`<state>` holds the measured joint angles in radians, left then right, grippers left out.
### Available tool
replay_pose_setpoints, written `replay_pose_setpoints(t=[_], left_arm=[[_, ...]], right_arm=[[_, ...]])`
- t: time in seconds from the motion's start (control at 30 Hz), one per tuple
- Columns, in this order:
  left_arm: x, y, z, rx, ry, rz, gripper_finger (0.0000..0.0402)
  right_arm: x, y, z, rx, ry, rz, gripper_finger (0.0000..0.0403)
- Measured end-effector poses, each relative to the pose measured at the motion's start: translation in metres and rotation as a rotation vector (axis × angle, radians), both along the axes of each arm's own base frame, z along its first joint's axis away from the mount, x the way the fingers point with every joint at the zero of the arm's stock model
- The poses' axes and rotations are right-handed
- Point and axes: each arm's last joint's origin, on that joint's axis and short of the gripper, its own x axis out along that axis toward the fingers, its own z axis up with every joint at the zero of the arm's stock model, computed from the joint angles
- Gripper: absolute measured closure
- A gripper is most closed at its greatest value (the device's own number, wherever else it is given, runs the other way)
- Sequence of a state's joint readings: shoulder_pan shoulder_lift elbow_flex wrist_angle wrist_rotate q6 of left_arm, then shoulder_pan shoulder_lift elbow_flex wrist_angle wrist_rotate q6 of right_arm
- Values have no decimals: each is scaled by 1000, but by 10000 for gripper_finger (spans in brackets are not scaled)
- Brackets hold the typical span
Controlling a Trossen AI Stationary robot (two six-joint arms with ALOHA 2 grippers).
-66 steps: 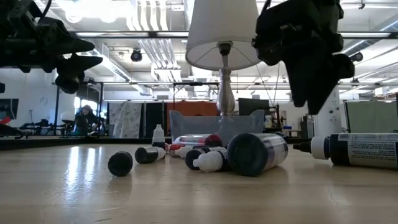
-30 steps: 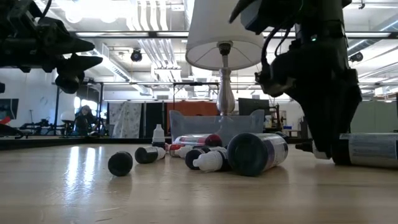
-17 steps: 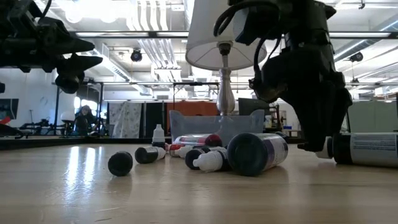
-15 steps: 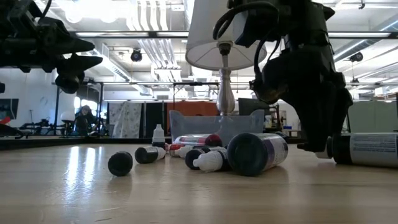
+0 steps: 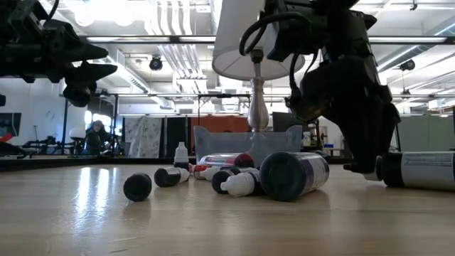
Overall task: Pick & Place food coloring
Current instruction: Put the big black food coloring bottle into the black bin
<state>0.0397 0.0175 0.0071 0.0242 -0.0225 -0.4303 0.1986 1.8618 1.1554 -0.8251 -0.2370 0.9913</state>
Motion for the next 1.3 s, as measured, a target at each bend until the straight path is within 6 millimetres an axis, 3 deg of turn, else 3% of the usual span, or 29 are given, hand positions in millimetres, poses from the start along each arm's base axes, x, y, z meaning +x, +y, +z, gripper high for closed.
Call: replay_pose_setpoints(t=[0.13, 0.33, 0.47, 0.67, 0.77, 0.83, 0.93, 1.07, 1.17, 1.3], left_arm=[[0, 0, 0, 0, 0, 0, 266], [0, 0, 0, 0, 0, 0, 266], [0, 0, 0, 0, 0, 0, 266], [0, 0, 0, 0, 0, 0, 266], [0, 0, 0, 0, 0, 0, 266], [0, 0, 0, 0, 0, 0, 266], [0, 0, 0, 0, 0, 0, 266], [0, 0, 0, 0, 0, 0, 266], [0, 0, 0, 0, 0, 0, 266], [0, 0, 0, 0, -1, 0, 266]], right_arm=[[1, -3, 0, 1, -5, 7, 235], [1, -4, 1, 0, -17, 42, 307], [0, -5, 6, -23, -37, 46, 325], [-4, -14, 59, -243, -242, -70, 362], [-18, -21, 95, -350, -383, -178, 381], [-29, -24, 109, -346, -421, -185, 387], [-50, -26, 105, -289, -271, -148, 371], [-64, -27, 88, -196, -94, -173, 304], [-53, -23, 79, -156, -171, -61, 242], [-33, -20, 75, -249, -272, 324, 182]])
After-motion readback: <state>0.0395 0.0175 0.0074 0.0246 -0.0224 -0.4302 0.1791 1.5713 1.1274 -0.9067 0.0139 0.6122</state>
